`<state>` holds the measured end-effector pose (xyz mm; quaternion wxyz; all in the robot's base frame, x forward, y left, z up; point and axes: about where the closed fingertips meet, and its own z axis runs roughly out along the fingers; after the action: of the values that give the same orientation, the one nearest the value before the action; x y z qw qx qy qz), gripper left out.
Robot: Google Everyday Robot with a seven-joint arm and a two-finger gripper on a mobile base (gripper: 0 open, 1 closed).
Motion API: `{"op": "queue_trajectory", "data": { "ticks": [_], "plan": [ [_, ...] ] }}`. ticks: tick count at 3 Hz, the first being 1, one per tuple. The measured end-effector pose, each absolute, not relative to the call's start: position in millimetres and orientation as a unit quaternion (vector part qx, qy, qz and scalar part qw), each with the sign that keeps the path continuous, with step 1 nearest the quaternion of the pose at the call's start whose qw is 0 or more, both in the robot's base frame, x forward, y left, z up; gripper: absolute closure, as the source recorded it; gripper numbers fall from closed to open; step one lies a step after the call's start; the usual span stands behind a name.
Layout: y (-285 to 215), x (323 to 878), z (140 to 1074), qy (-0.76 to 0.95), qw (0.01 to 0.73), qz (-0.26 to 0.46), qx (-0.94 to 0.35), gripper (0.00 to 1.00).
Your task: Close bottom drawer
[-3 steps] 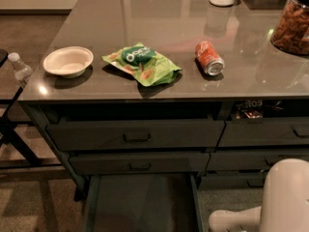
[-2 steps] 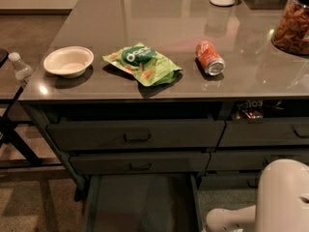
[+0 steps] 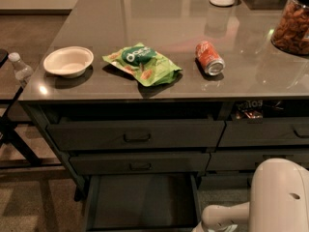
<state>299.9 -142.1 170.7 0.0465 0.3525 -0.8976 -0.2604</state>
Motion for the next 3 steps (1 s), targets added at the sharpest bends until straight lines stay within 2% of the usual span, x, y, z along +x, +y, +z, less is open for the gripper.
{"op": "queue_trajectory", "data": {
  "ticks": [1,3],
  "plan": [
    [-142,300,171,-0.898,0.046,-0.260,0.353,1.00],
    [-137,333,173,-0.908,0.002,-0.244,0.342,1.00]
  ]
}}
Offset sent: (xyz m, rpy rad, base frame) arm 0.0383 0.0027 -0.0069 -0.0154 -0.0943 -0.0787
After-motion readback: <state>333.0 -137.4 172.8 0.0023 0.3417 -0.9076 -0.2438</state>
